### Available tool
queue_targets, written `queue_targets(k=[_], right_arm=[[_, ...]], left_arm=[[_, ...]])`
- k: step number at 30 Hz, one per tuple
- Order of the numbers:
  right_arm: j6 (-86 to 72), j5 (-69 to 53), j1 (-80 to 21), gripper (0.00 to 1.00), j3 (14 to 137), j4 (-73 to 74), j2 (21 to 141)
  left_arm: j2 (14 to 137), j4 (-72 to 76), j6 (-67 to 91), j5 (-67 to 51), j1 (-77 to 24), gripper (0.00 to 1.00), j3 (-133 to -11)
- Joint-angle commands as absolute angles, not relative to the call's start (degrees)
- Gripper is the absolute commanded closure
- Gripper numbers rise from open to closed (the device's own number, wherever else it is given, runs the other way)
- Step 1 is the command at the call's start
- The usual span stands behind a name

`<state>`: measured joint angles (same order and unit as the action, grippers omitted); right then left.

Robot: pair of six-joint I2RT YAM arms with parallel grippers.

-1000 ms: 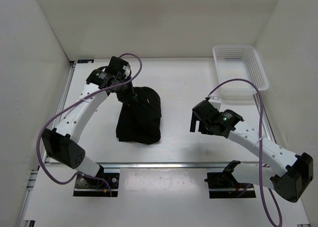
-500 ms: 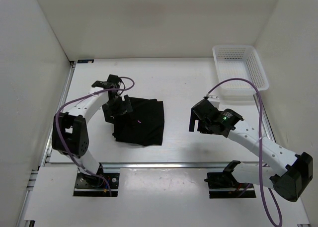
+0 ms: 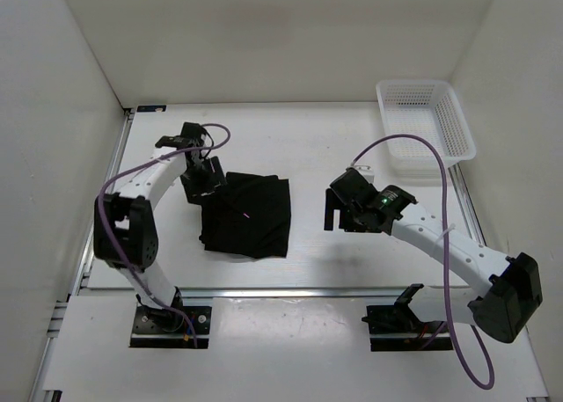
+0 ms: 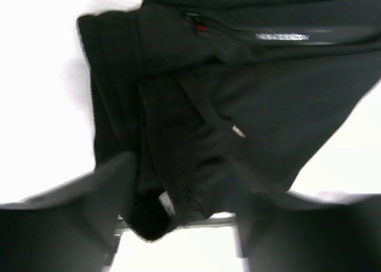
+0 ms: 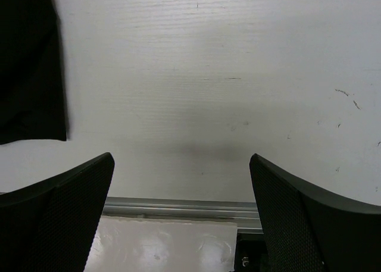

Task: Fold and stack the shorts
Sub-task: Fold the shorts

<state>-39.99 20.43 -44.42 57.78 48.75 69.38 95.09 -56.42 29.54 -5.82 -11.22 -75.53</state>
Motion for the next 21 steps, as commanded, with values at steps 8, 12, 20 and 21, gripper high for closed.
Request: queue_targets(k=[8, 12, 20, 21], right_arm=[[-38.58, 19.60, -44.65, 0.01, 60.38, 47.72, 69.17], [-38.58, 20.13, -44.65, 0.01, 60.38, 48.25, 68.64], [-38.58, 20.13, -44.65, 0.01, 59.33, 48.25, 68.64], [-38.58, 20.13, -44.65, 0.01, 59.33, 48.25, 68.64]], left_arm=[[106.26, -52.12, 28.56, -10.46, -10.63, 0.39, -78.75], [102.05, -54.57, 28.56, -8.53, -10.63, 0.90, -80.94], [95.98, -58.37, 27.52, -4.13, -7.13, 0.90, -79.99], [97.89, -58.36, 27.51, -5.61, -6.25, 0.83, -79.46]])
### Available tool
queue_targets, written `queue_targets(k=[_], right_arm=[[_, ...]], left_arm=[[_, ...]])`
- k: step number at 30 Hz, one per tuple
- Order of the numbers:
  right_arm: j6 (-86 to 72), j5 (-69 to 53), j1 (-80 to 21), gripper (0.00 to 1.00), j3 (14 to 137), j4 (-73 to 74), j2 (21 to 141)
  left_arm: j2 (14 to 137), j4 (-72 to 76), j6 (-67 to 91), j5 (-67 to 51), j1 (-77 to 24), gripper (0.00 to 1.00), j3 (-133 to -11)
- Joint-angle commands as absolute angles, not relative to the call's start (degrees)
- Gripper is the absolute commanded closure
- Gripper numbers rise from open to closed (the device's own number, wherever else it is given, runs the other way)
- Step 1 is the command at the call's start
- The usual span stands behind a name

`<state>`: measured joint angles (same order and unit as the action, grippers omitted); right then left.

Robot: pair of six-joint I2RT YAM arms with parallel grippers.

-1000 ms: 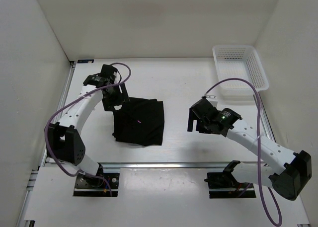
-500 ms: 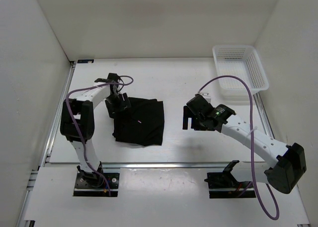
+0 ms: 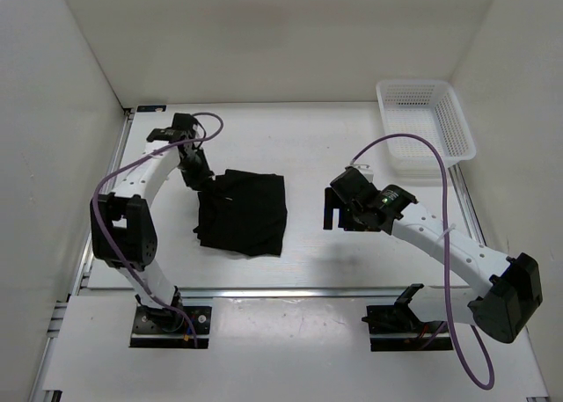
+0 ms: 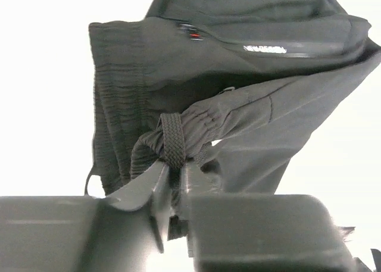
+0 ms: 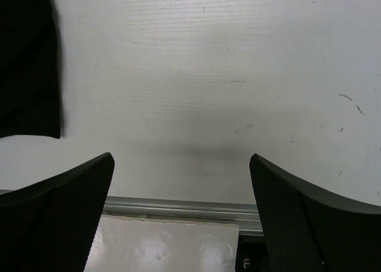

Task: Fold and stack the shorts
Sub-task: Fold the shorts

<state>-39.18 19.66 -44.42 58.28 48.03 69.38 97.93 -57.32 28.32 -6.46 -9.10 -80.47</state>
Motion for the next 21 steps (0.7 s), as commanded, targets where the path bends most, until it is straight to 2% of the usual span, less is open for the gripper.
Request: queue_targets(k=[1, 2, 3, 5, 6, 7, 11, 13, 16, 17, 18, 21], right_arm=[[-38.58, 19.60, -44.65, 0.01, 59.33, 48.25, 68.64], [-38.58, 19.60, -44.65, 0.01, 59.33, 48.25, 68.64], [-38.58, 19.60, -44.65, 0.01, 59.33, 48.25, 68.64], [-38.58, 19.60, -44.65, 0.01, 59.33, 48.77, 68.64], [-38.58, 19.60, -44.65, 0.01, 59.33, 48.78, 68.12], [-39.11, 19.60, -44.65, 0.01, 59.33, 49.39, 67.59], [-39.72, 20.13, -44.65, 0.01, 58.10, 49.39, 66.45], [-39.73, 20.13, -44.65, 0.01, 58.10, 49.39, 66.45], [-39.73, 20.13, -44.65, 0.01, 58.10, 49.39, 66.45], [-39.73, 20.13, -44.65, 0.01, 58.10, 49.39, 66.45], [-39.73, 20.13, -44.65, 0.01, 58.10, 49.39, 66.45], [-39.73, 20.13, -44.65, 0.01, 58.10, 49.39, 66.45]], left_arm=[[98.95, -57.23, 26.73, -6.67, -5.54, 0.74, -78.93], [100.10, -55.48, 26.11, -7.46, -4.93, 0.50, -78.14], [102.63, -54.50, 26.10, -7.47, -4.05, 0.34, -78.13], [105.46, -53.96, 24.88, -8.44, -3.43, 0.17, -78.13], [106.43, -53.96, 24.87, -8.44, -3.43, 0.04, -78.13], [107.04, -53.96, 24.87, -7.92, -3.43, 0.00, -78.13], [107.05, -52.91, 24.87, -7.29, -1.68, 0.00, -77.34], [107.66, -52.39, 24.87, -7.82, -1.67, 0.04, -75.94], [108.19, -51.25, 24.87, -9.31, -1.67, 0.26, -75.32], [108.19, -51.24, 24.87, -9.32, -1.67, 0.35, -75.32], [107.67, -51.24, 24.87, -9.32, -1.67, 0.53, -75.32], [106.18, -50.71, 24.87, -9.32, -1.67, 0.77, -75.32]])
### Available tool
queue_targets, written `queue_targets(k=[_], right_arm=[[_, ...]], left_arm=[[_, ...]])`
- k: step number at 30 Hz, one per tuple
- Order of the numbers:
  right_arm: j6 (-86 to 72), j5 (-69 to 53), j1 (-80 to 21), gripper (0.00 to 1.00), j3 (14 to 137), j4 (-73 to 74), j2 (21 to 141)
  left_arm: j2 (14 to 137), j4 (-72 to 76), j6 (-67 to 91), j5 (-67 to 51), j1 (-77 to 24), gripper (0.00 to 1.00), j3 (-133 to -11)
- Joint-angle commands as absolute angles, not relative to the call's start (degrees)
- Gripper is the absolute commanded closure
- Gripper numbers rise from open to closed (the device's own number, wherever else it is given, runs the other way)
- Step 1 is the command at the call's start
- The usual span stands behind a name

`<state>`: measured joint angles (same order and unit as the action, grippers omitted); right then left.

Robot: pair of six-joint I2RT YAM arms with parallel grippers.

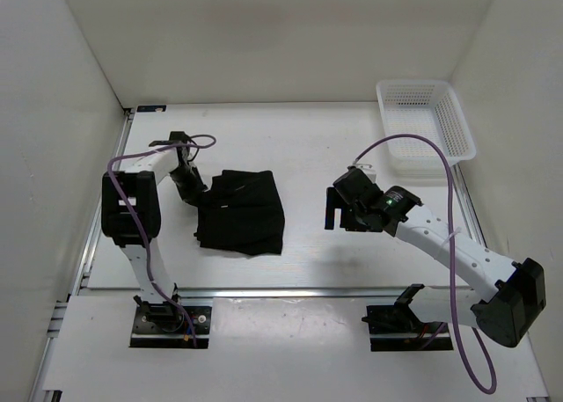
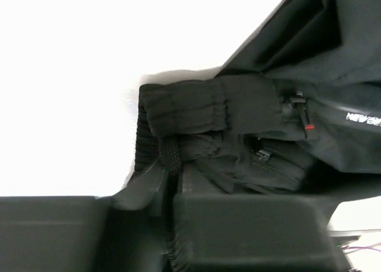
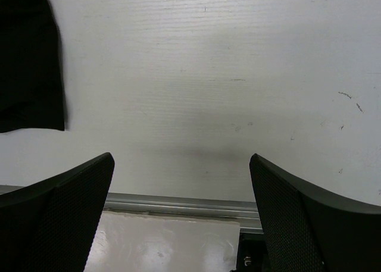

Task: Fold and stack the shorts
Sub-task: Fold the shorts

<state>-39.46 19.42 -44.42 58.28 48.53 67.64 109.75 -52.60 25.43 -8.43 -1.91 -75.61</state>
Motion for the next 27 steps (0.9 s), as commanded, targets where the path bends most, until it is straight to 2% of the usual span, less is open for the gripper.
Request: queue_targets(k=[1, 8, 14, 18, 22, 24, 25, 27], right_arm=[[-39.73, 20.13, -44.65, 0.01, 58.10, 49.92, 66.45], [-39.73, 20.65, -44.65, 0.01, 57.57, 49.92, 66.97], [-39.73, 20.65, -44.65, 0.01, 57.57, 49.92, 68.12], [-39.73, 20.65, -44.65, 0.01, 58.10, 49.92, 68.12], [-40.25, 20.65, -44.65, 0.01, 58.10, 49.92, 67.07], [-40.95, 20.65, -44.65, 0.01, 58.10, 50.53, 66.54], [-40.96, 20.65, -44.65, 0.01, 58.10, 51.15, 65.75], [-41.57, 20.65, -44.65, 0.01, 57.57, 51.67, 64.61]], left_arm=[[105.56, -50.71, 24.87, -9.84, -1.67, 0.90, -75.32], [92.92, -56.76, 26.62, -8.61, -8.25, 0.90, -78.57], [91.58, -60.90, 27.16, -6.78, -13.71, 0.90, -84.80], [95.97, -60.91, 26.55, -3.52, -12.31, 0.90, -86.92], [107.53, -57.30, 25.14, -2.21, -10.03, 0.90, -91.04], [113.17, -59.83, 24.26, -0.98, -9.50, 0.75, -96.46], [115.90, -61.51, 24.26, 0.43, -9.49, 0.48, -98.33], [119.00, -63.62, 24.26, 2.01, -8.97, 0.27, -100.71]])
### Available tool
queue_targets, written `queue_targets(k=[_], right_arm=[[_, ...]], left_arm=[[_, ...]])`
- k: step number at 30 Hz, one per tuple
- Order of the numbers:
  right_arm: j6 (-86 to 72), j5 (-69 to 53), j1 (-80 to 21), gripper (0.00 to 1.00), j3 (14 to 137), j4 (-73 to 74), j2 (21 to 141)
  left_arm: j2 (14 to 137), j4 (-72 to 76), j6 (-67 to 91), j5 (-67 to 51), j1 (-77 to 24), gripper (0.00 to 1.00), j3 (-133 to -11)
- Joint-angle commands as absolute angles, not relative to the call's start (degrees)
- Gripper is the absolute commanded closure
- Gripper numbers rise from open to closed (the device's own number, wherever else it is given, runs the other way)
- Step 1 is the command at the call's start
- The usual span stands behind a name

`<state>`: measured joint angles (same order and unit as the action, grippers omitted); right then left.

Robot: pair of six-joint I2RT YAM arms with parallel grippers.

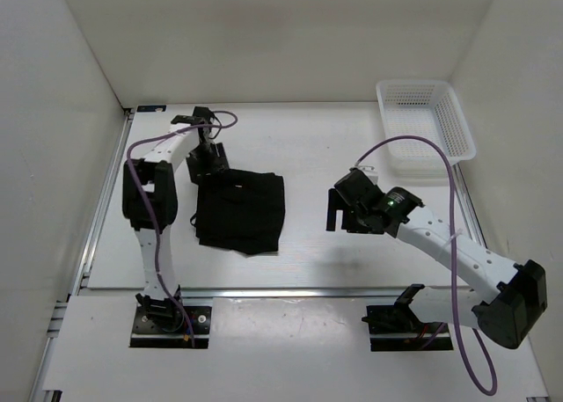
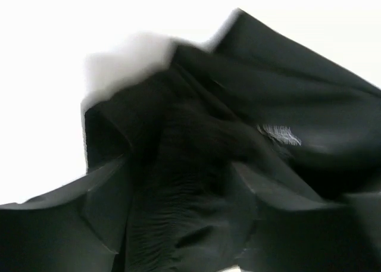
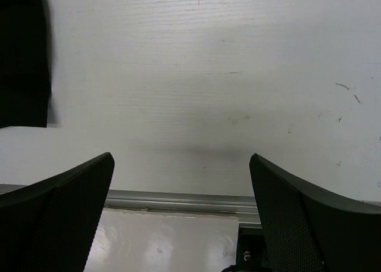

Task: Fold and stack the shorts
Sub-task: Fold the shorts

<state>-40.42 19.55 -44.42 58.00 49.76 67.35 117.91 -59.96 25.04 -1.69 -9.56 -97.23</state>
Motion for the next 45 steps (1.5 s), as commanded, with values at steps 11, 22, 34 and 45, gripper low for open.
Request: queue_targets(k=[11, 22, 34, 45], right_arm=[[-40.88, 19.18, -44.65, 0.01, 56.43, 49.58, 64.86], [-33.93, 4.41, -51.76, 0.06, 73.02, 38.86, 84.62], [-34.53, -0.80, -55.63, 0.58, 81.47, 32.78, 111.17], [-38.84, 5.79, -48.96, 0.51, 77.44, 35.68, 115.06]], left_arm=[[94.49, -65.30, 26.72, 3.53, -9.84, 0.11, -97.57], [91.83, -51.42, 29.00, -2.82, -11.16, 0.90, -66.54], [104.50, -47.11, 30.59, -0.88, -12.83, 0.90, -65.04], [111.87, -47.11, 31.64, -3.33, -19.59, 0.90, -74.43]])
